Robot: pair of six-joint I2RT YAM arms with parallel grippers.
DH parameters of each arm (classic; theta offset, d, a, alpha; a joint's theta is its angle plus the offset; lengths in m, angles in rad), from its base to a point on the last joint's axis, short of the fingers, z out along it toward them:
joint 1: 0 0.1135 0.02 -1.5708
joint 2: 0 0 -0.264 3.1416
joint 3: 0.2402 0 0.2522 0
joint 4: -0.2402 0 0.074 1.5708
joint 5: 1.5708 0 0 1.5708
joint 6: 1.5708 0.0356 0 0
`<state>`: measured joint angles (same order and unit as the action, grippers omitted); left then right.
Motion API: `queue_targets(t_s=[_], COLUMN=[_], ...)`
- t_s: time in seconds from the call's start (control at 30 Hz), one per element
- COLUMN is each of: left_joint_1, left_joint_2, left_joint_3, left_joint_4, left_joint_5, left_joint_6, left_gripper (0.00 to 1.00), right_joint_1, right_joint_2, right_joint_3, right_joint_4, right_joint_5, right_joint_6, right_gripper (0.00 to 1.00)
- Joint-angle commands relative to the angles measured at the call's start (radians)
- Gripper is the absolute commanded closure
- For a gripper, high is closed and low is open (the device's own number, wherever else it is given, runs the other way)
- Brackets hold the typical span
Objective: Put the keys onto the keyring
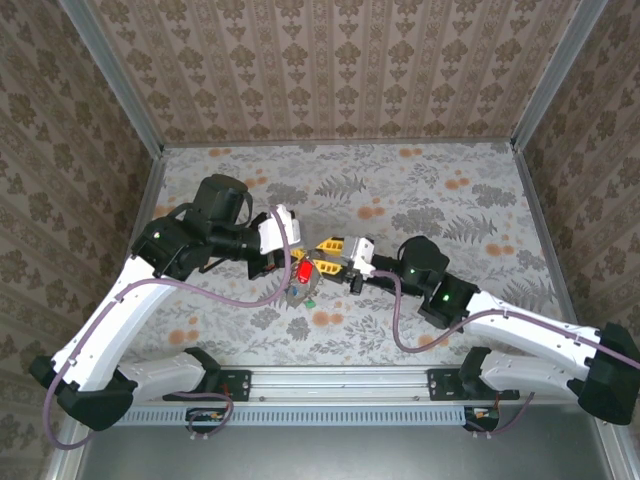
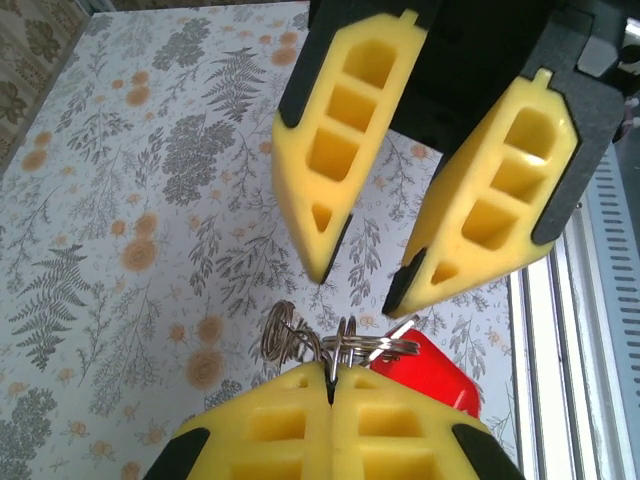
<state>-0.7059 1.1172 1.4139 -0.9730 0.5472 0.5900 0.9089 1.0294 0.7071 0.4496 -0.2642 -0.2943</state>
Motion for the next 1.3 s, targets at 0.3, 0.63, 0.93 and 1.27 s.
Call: queue_targets(t_s=[0.3,0.63,0.93,1.27], left_joint_1=[0.008,0.022,0.045,0.05], left_joint_2=[-0.003,0.012,0.003,-0.009], left_joint_3=[-0.004,-0.02,-0.045,-0.075], left_joint_4=[0.08,0.107,0.143,0.188], left_joint_5=[-0.13,-0.094,-0.056,0.002], left_joint_6=[-0.186,-0.275,-0.322,-0.329], left_gripper=[1.0,1.0,1.0,1.0], right_joint_1=[0.008,0.009,0.01,0.009], right_joint_2=[-0.031,0.092,0.173,0.173], right_joint_3=[0.138,0.338,0.418,0.411], right_joint_4=[-0.273,-0.495,-0.581,-0.558], right_joint_5=[0.068,0.16,0.201,0.192], right_joint_6=[0.269,0.528,0.591,0.587], right_gripper=[0.66,0.66,0.76,1.0])
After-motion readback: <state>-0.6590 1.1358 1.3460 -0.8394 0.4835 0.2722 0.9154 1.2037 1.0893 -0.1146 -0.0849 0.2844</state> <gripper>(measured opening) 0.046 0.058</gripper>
